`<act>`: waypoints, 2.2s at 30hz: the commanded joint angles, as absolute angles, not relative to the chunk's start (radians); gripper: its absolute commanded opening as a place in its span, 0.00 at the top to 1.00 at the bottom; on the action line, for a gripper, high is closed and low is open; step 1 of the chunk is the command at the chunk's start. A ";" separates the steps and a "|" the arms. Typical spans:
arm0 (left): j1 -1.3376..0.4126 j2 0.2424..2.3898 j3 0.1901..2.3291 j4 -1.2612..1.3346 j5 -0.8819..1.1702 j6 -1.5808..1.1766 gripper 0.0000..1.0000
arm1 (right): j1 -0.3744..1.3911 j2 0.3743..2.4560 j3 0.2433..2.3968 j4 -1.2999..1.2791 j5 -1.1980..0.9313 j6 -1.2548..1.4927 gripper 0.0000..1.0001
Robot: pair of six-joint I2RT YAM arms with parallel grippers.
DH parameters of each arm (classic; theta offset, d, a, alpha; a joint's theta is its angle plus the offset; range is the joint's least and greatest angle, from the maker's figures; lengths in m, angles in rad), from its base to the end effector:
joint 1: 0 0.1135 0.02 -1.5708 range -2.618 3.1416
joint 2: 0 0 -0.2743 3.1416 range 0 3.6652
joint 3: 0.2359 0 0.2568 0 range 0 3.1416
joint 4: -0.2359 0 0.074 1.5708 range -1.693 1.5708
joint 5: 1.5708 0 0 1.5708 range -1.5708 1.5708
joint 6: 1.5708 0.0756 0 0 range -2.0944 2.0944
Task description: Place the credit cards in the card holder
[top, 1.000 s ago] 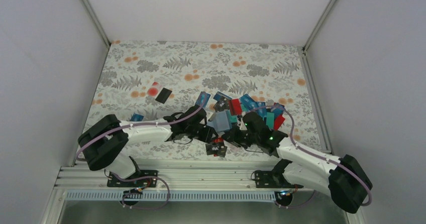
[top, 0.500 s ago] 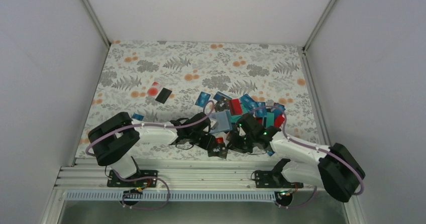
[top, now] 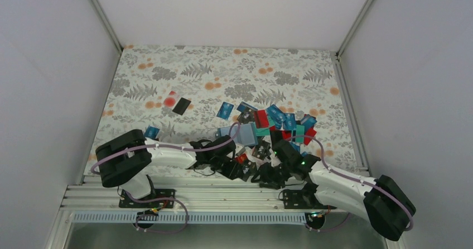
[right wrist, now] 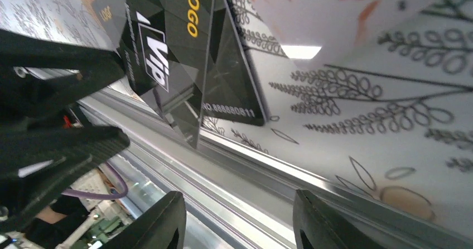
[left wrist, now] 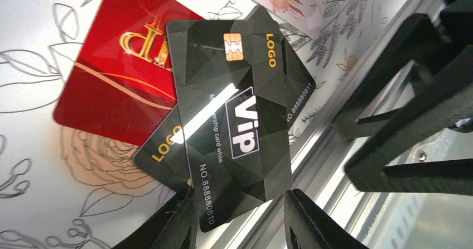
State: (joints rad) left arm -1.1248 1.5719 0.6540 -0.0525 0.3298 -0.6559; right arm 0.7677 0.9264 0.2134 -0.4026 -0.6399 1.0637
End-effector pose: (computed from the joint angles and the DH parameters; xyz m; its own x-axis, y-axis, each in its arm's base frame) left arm 0.1081 -0.2829 0.1059 -0.8508 0.4417 -0.2848 0.5219 0.6466 -0.5563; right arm 0.0712 0.1315 0.0939 -0.9659 0.0422 0.2553 0.2027 0.7370 0.6448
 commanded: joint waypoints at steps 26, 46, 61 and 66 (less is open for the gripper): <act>-1.149 1.692 0.635 0.247 0.612 -0.725 0.62 | 0.793 1.031 0.001 0.138 -0.642 1.437 0.63; -1.138 1.532 0.772 -0.120 0.317 -0.647 0.61 | 0.790 0.852 0.039 -0.162 -0.590 1.378 0.79; -1.100 1.727 0.786 -0.057 0.391 -0.588 0.55 | 0.790 0.961 0.026 -0.038 -0.582 1.383 0.35; -1.124 1.700 0.712 0.048 0.545 -0.643 0.55 | 0.790 1.035 0.008 0.056 -0.564 1.409 0.33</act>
